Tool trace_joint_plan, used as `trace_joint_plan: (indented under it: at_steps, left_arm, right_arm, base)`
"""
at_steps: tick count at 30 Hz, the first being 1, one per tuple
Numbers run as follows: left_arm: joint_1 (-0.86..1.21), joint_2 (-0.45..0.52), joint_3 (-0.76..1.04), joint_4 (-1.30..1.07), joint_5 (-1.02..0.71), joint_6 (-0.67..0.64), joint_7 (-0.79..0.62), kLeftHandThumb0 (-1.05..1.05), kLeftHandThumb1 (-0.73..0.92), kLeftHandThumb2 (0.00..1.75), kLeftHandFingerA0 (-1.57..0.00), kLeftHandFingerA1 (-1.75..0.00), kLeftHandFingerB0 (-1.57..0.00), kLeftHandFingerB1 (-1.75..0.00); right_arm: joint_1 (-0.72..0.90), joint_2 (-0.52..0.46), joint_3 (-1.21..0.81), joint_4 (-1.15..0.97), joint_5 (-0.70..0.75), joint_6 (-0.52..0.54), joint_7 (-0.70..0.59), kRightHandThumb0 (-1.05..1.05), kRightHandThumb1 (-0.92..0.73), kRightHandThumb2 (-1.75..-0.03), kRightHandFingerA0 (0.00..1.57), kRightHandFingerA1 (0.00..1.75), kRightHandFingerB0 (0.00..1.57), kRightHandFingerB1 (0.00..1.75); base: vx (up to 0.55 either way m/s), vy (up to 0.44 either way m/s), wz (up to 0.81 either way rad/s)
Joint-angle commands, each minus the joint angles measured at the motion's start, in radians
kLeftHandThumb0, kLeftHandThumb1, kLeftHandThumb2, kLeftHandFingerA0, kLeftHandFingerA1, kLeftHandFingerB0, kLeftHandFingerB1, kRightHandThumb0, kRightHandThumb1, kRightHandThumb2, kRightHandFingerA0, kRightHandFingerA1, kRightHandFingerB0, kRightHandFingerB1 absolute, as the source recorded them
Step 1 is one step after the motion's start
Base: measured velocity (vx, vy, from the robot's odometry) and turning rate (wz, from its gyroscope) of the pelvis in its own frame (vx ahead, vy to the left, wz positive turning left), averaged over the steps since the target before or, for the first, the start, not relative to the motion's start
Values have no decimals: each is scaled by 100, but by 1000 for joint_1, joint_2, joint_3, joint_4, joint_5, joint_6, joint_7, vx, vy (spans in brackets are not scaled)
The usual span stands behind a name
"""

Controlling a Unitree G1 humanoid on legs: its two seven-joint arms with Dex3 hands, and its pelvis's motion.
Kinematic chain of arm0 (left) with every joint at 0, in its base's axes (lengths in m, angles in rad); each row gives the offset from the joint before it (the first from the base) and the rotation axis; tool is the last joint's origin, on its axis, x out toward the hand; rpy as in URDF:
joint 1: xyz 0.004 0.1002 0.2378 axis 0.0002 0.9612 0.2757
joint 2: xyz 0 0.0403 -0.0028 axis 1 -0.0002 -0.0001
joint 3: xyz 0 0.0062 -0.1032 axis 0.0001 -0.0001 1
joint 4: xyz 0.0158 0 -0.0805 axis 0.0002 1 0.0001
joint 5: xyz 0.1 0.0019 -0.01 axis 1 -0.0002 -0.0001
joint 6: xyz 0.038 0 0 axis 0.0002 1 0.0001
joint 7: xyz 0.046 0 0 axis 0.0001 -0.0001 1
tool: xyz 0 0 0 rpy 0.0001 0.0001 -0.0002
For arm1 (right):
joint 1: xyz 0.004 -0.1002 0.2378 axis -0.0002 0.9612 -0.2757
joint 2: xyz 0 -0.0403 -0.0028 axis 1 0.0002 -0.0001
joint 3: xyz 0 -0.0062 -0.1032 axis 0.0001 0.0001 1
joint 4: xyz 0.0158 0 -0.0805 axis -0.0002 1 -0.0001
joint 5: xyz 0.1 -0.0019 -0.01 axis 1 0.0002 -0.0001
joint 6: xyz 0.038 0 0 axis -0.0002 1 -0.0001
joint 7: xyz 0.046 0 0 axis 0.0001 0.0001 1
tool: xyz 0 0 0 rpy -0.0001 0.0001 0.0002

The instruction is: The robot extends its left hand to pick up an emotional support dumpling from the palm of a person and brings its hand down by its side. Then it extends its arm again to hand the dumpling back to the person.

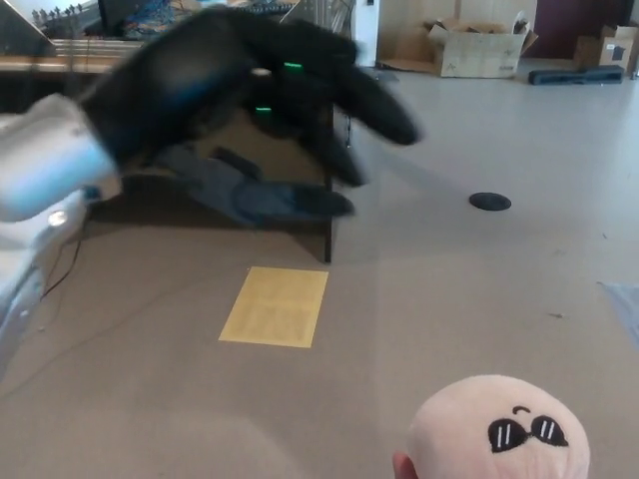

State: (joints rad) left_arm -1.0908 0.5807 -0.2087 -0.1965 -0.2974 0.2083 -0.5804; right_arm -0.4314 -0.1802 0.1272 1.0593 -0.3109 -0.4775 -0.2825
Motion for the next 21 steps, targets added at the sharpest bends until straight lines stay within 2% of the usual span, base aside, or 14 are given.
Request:
trace_joint_plan:
  at_steps: [1, 2, 9, 10, 15, 16, 18, 19, 21]
  left_arm:
    - [-242, 37, -263, 11, 89, 157, -381, -67, 40, 81, 0, -8, 0, -8]
    - [-267, 16, -311, 8, 116, 160, -396, -70, 42, 83, 0, -4, 0, -2]
    - [-310, -6, -393, 20, 126, 181, -411, -69, 41, 84, 0, -6, 0, -4]
    - [-338, -32, -449, 35, 181, 158, -420, -73, 42, 87, 0, 0, 0, -3]
    - [-391, -71, -525, 64, 216, 179, -442, -71, 41, 86, 0, 0, 0, -4]
    - [-399, -88, -544, 74, 227, 187, -442, -68, 40, 87, 0, 0, 0, -6]
    - [-406, -103, -557, 84, 232, 191, -452, -69, 41, 87, 0, 0, 0, -2]
    - [-411, -114, -570, 87, 241, 195, -458, -70, 40, 88, 0, 0, 0, -1]
    - [-413, -122, -573, 88, 251, 200, -466, -70, 40, 88, 0, 0, 0, -1]
  right_arm:
    - [-9, -27, 9, 1, -17, -3, -5, -32, -59, -58, 78, 66, 76, 52]
    - [-12, -26, 10, 2, -17, 4, -1, -31, -59, -58, 78, 64, 75, 52]
    - [-15, -25, 16, -7, -18, 13, -3, -30, -58, -57, 78, 62, 76, 52]
    - [-24, -30, 22, -4, -25, 12, -4, -33, -59, -58, 77, 56, 73, 51]
    - [-35, -29, 19, 10, -17, -11, 1, -31, -58, -58, 79, 60, 74, 51]
    - [-44, -28, 17, 15, -13, -10, 5, -34, -59, -58, 83, 63, 79, 51]
    - [-47, -23, 9, 23, -1, -16, 13, -36, -58, -58, 81, 61, 80, 51]
    - [-45, -25, 14, 24, -8, -26, 11, -39, -59, -58, 72, 56, 77, 49]
    - [-45, -27, 17, 26, -11, -31, 9, -39, -59, -58, 72, 56, 77, 49]
  base:
    - [0, 0, 0]
    - [0, 0, 0]
    - [0, 0, 0]
    - [0, 0, 0]
    - [0, 0, 0]
    - [0, 0, 0]
    - [0, 0, 0]
    - [0, 0, 0]
    - [0, 0, 0]
